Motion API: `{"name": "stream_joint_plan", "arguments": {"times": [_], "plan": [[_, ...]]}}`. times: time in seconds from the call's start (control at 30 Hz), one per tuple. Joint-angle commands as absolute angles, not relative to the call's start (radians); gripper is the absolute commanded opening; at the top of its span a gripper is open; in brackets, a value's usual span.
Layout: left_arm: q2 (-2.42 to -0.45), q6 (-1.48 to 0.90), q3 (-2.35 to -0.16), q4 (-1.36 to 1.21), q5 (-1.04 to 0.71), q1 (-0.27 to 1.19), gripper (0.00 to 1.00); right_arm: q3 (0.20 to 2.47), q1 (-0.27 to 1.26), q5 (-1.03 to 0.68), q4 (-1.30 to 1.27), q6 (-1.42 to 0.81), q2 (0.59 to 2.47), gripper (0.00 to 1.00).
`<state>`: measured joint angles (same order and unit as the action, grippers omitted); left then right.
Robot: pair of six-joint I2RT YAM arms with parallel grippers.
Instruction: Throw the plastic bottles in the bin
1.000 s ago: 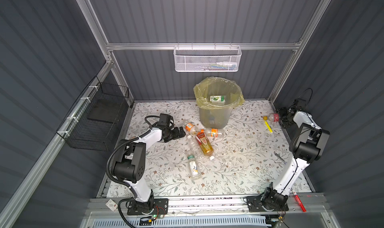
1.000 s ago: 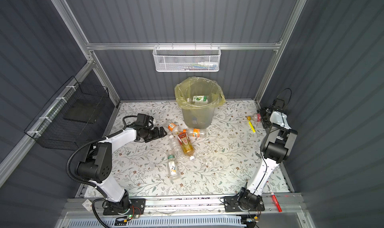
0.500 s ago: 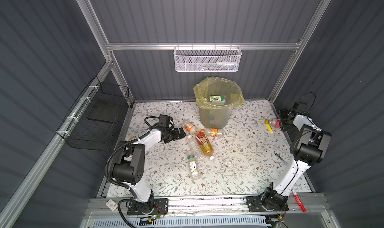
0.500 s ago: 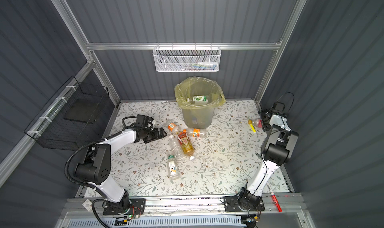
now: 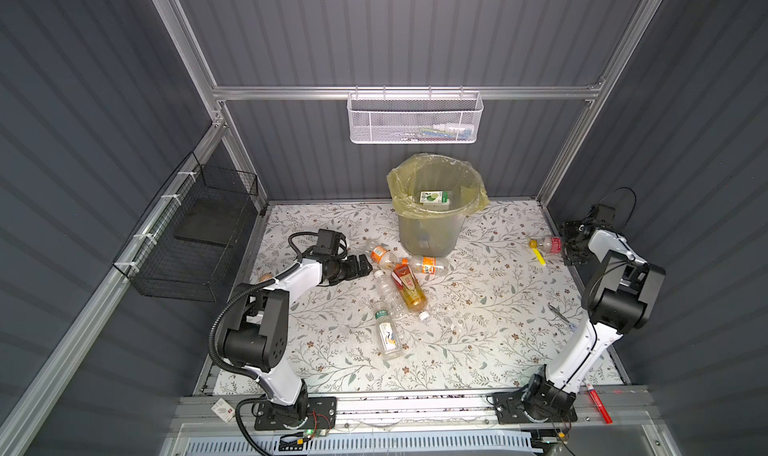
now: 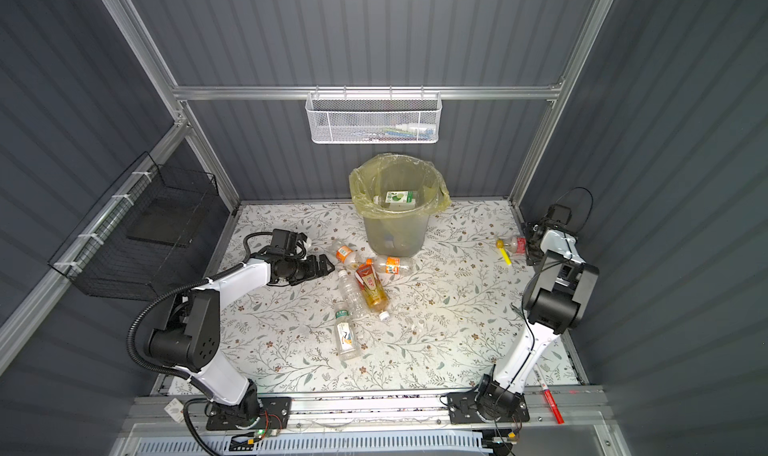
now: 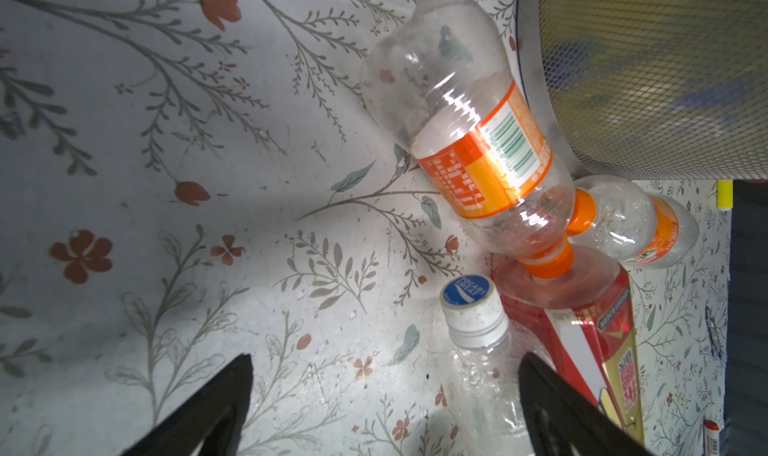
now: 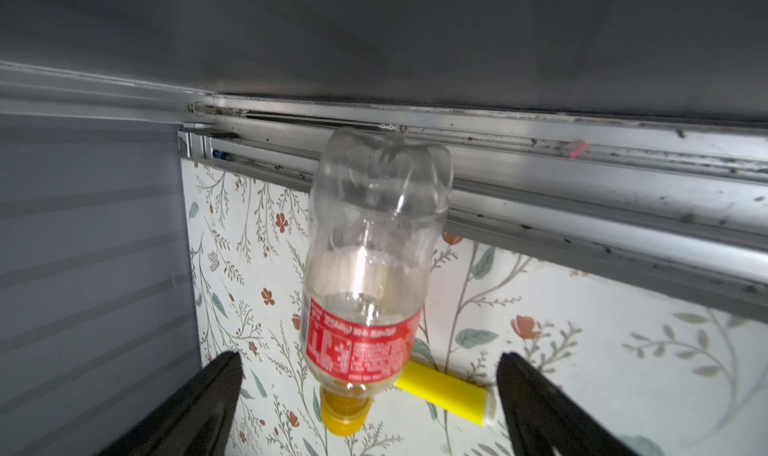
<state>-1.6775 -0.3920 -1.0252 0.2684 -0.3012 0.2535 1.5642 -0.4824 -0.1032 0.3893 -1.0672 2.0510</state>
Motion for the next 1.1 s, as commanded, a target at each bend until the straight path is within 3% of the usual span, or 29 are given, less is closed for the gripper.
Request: {"name": "stream_joint_plan", "arguments": {"times": [0.0,0.67,1.07], "plan": [[-1.669,-0.362,-1.034,0.294,-0.322,0.244,1.0,1.637,-0.505,-0.049,0.423,-1.08,2.115,0.98],[-1.725,-0.351,-1.074,0.32,-0.359,0.235,1.0,1.889,-0.497,-0.012,0.544,-0.948,2.327,0.91],[-1.717,-0.359,-1.063,0.318,-0.364,0.235,1.0,1.955,-0.497,-0.034,0.556,-0.869,2.358,0.69]]}}
